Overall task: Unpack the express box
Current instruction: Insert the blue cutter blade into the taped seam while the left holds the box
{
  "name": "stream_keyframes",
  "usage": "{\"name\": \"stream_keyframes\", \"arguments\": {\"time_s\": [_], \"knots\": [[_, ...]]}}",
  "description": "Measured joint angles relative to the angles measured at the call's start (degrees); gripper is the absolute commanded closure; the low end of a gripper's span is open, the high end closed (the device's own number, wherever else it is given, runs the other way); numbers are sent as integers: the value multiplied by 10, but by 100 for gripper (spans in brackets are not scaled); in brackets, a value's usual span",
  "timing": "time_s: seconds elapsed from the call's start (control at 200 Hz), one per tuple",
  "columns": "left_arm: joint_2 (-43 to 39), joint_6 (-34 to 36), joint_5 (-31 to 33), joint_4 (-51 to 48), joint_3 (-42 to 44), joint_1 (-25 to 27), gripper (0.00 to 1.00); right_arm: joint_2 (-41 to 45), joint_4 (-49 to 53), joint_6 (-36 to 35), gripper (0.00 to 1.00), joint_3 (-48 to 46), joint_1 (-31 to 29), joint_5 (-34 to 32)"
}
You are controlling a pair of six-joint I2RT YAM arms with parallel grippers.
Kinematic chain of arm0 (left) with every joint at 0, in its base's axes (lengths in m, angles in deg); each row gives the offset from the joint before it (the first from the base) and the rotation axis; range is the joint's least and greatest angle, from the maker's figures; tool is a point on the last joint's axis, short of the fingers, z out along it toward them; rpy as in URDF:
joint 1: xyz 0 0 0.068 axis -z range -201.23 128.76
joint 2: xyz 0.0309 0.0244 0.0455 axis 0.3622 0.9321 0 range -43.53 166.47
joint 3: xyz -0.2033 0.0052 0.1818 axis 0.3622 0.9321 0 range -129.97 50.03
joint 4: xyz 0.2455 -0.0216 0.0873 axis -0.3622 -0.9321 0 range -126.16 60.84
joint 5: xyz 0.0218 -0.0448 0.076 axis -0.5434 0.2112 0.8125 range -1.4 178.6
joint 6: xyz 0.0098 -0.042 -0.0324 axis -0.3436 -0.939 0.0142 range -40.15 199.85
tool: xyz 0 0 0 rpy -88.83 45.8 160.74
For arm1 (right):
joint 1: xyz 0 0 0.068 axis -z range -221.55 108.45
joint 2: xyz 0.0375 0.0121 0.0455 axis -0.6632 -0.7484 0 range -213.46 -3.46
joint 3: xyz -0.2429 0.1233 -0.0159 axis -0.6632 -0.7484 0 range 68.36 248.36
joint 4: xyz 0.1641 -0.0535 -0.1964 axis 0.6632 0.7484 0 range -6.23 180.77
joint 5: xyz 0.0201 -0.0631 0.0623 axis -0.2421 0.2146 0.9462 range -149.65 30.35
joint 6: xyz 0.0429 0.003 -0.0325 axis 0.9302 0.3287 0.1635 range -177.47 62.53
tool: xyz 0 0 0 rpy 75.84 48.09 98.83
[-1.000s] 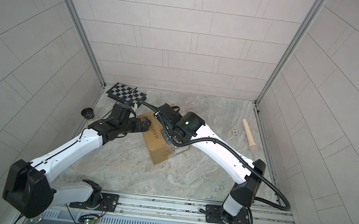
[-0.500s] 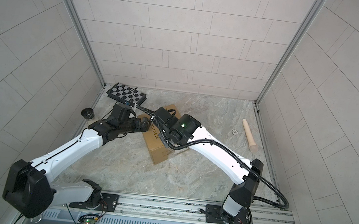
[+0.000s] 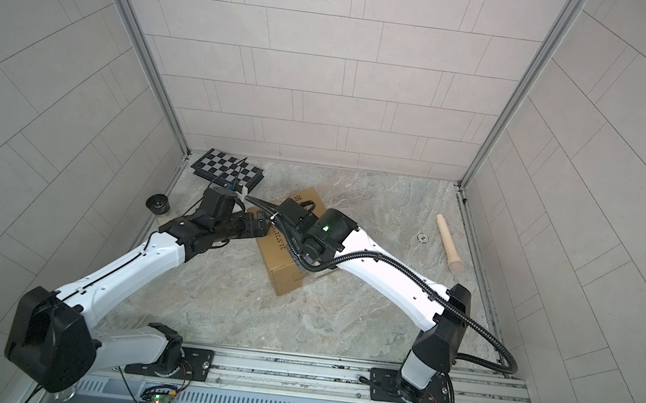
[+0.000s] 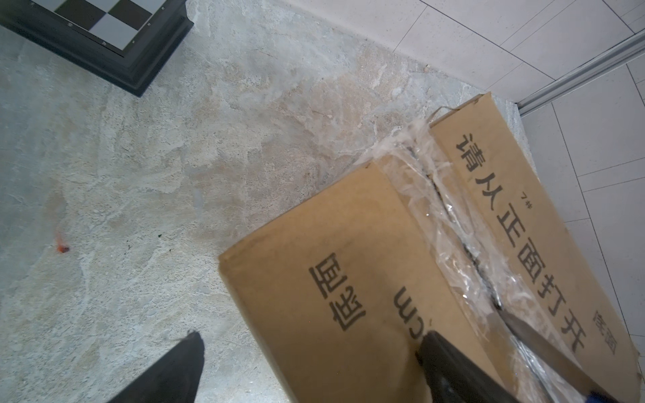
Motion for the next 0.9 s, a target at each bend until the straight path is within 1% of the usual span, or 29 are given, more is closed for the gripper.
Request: {"name": "stream_keyframes", "arguments": {"time_s": [0.145, 0.265, 0.476, 0.741, 0.896], "knots": [[1, -2, 4, -1, 0, 0, 0, -22, 31, 18, 100, 29, 0, 5], [2, -10, 12, -3, 0, 3, 0, -21, 46, 28, 100, 29, -3, 13], [10, -24, 26, -5, -2, 6, 0, 7, 89, 38, 100, 16, -6, 38], [16, -31, 35, -5, -7, 6, 0, 40, 104, 39, 100, -8, -6, 65], [16, -33, 36, -5, -7, 6, 0, 43, 110, 39, 100, -9, -6, 76]]}}
